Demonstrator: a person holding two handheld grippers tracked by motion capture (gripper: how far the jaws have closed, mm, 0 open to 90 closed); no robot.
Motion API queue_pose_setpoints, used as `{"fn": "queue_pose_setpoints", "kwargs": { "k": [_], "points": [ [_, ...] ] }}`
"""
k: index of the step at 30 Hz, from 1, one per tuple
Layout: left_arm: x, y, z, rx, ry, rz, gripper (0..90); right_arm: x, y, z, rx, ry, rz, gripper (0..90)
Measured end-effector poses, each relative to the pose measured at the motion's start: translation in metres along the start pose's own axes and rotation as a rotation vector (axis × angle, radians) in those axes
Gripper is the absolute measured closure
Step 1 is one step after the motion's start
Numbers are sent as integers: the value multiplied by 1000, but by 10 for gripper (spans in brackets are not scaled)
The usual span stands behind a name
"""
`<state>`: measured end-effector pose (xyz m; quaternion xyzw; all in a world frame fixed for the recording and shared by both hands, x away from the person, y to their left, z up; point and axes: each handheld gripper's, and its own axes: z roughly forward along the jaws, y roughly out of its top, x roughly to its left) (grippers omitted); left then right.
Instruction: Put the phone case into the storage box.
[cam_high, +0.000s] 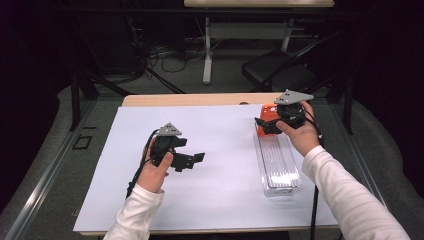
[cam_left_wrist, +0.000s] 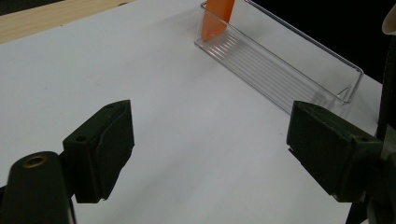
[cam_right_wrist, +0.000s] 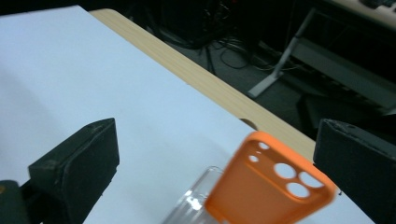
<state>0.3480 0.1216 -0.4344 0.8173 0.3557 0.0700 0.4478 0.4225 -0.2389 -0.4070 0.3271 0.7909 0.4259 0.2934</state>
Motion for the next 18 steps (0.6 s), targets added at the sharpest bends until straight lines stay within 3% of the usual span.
{"fn": "queue_pose_setpoints", "kwargs": {
  "k": [5,18],
  "points": [
    [2,0,0,-2,1,-4,152,8,4,-2,-15,55,47,0],
    [7,3,-8,-26,3,-14,152,34,7,-9,-19,123,47,0]
  ]
}}
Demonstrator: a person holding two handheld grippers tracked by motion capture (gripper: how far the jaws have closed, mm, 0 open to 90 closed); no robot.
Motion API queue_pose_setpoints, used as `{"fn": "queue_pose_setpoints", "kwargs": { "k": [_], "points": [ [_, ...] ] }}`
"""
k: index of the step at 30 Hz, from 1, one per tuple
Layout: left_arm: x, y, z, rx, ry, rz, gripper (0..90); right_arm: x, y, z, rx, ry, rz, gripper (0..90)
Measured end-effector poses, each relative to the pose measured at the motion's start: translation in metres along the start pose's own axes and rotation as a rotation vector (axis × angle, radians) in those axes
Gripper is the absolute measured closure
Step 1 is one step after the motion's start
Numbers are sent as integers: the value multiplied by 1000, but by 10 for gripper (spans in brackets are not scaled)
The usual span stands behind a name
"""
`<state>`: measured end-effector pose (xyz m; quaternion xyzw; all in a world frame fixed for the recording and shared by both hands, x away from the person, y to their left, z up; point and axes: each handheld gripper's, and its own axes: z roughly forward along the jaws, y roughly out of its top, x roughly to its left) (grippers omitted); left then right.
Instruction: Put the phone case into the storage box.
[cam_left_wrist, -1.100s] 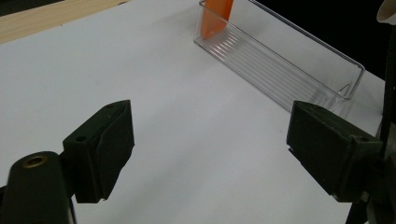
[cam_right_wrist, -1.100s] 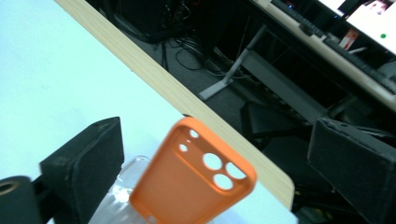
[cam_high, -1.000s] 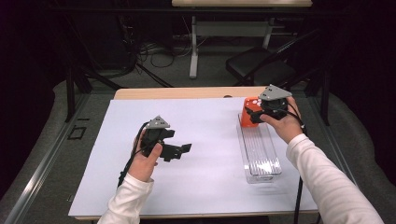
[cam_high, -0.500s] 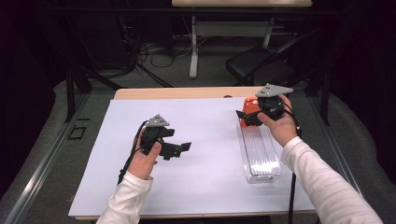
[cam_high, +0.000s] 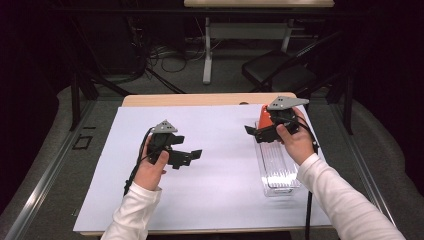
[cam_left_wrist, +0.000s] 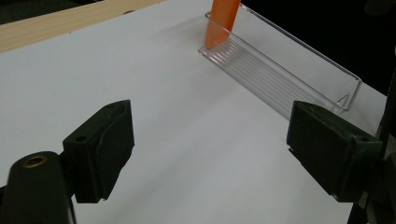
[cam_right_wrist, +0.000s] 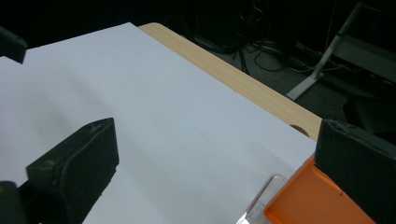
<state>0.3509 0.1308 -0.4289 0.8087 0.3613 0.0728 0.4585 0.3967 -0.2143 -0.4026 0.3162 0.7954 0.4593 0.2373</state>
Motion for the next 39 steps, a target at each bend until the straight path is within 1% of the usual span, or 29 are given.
{"fn": "queue_pose_setpoints", "kwargs": {
  "k": [3,7,8,11,15,18,20,24,27,32,36,39],
  "points": [
    [1,0,-2,-4,3,-11,153,6,-2,0,-3,15,-1,0],
    [0,1,-4,-2,6,3,152,11,-6,3,-2,24,7,0],
    [0,1,-4,1,8,4,152,12,-7,4,-1,26,2,0],
    [0,1,-5,5,12,3,152,16,-10,6,-2,34,3,0],
    [1,1,-5,6,5,0,152,20,-13,7,-1,46,-4,0],
    [2,0,-4,10,4,2,152,22,-17,7,5,74,0,0],
    [3,0,-4,12,5,5,152,24,-20,7,7,80,0,0],
    [3,0,-4,12,11,5,152,31,-27,4,-9,99,14,0],
    [3,-1,-4,10,20,10,152,35,-32,1,-14,88,3,0],
    [2,-2,-5,12,30,10,152,46,-42,-5,-24,94,-5,0],
    [2,-2,-6,11,26,12,152,55,-51,-9,-47,102,8,0],
    [2,-2,-7,12,26,13,152,59,-56,-11,-60,123,31,0]
  ]
}}
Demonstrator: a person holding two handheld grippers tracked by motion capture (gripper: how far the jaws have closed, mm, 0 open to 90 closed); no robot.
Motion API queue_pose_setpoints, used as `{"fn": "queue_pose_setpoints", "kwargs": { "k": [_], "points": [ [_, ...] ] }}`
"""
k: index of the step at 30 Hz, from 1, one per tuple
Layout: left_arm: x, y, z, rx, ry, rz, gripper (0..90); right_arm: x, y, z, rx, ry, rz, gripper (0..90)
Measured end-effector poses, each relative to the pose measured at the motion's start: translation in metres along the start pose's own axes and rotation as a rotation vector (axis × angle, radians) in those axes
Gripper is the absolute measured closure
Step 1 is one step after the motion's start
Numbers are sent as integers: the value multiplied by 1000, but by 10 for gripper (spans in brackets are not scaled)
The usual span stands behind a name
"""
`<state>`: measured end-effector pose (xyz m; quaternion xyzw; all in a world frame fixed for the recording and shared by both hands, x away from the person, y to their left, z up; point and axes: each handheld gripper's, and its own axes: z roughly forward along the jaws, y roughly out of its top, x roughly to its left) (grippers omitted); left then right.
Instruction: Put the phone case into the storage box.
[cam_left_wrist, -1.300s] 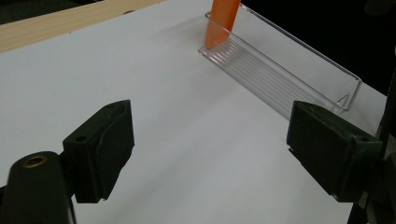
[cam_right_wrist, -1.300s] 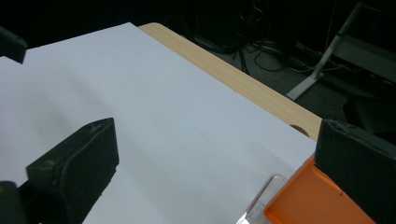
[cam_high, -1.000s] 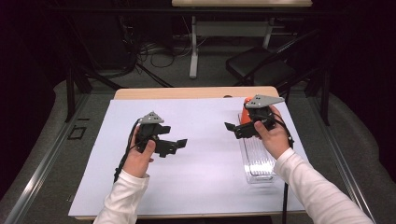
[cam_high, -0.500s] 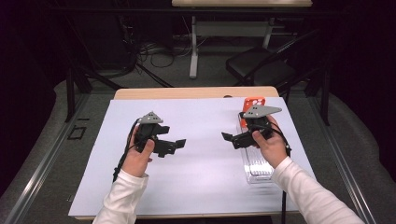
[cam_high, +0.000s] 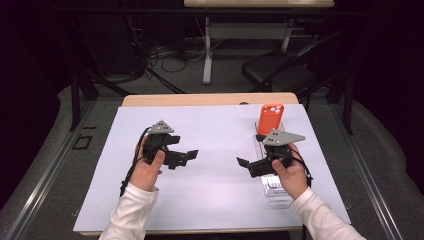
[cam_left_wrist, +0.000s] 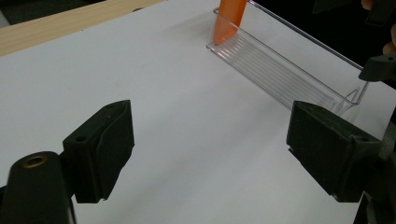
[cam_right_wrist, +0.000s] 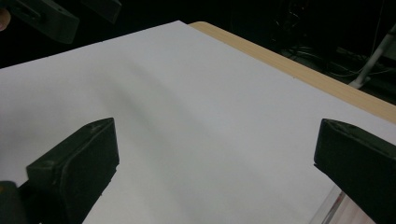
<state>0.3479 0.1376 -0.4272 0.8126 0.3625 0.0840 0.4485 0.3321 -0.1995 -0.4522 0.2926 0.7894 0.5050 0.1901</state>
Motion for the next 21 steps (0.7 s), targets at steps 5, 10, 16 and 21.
{"fn": "queue_pose_setpoints", "kwargs": {
  "k": [5,10,16,21],
  "points": [
    [0,-1,-1,-1,2,-2,152,8,-12,-1,-3,-7,3,0],
    [0,-1,-1,-5,0,-1,152,14,-23,0,11,-11,-11,0],
    [0,-1,-1,-2,1,0,152,27,-33,-2,-3,-19,-20,0],
    [2,-1,-5,-8,5,1,153,36,-40,-2,0,-13,-21,0]
  ]
}}
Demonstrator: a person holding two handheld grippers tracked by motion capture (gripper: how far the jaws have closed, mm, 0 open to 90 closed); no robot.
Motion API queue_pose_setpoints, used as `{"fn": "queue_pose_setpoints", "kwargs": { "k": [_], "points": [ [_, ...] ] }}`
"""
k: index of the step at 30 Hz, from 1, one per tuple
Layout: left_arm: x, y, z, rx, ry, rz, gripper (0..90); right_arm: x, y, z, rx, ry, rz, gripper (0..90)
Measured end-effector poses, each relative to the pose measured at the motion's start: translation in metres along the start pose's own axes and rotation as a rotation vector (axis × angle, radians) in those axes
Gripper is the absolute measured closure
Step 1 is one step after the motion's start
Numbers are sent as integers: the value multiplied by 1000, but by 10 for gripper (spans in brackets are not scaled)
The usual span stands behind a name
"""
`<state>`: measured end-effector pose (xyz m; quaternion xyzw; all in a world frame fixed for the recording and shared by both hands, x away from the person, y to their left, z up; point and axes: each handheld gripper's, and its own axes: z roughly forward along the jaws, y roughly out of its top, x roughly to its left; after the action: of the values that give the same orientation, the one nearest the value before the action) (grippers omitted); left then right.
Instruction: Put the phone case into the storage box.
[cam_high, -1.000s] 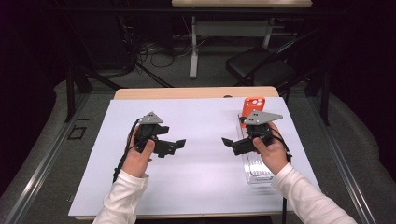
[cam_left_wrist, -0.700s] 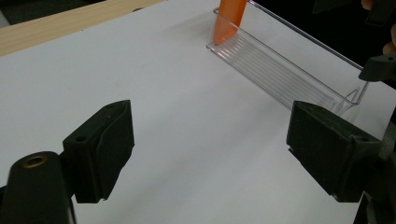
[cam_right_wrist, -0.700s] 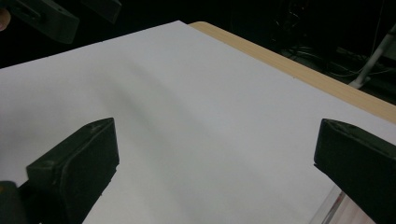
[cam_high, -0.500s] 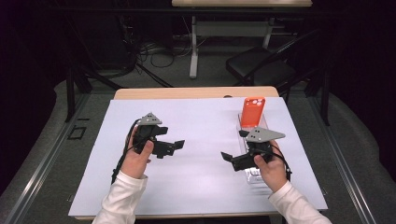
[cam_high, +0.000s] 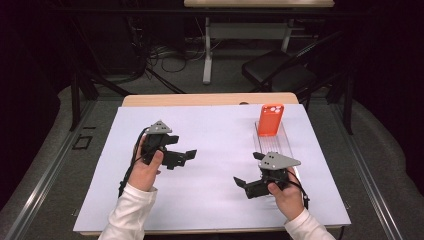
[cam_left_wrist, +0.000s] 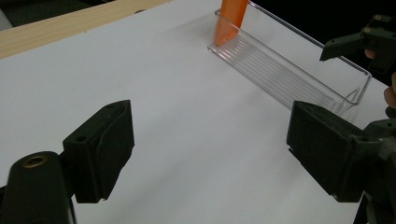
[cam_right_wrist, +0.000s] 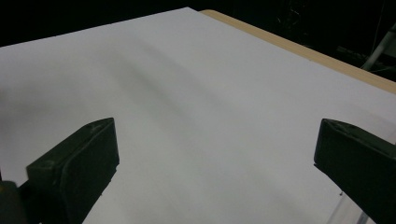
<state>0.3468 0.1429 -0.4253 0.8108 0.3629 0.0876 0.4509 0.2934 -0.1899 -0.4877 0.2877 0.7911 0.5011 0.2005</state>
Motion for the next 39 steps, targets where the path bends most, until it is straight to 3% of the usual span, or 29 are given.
{"fn": "queue_pose_setpoints", "kwargs": {
  "k": [11,21,35,39],
  "points": [
    [2,-1,-3,-7,6,-5,153,6,-18,8,23,47,63,0],
    [5,-2,-4,-9,11,-8,153,14,-29,18,69,62,49,0],
    [6,-4,-2,0,14,-15,153,17,-36,23,42,88,49,2],
    [5,-4,-2,0,15,-16,153,20,-37,26,56,98,43,2]
  ]
}}
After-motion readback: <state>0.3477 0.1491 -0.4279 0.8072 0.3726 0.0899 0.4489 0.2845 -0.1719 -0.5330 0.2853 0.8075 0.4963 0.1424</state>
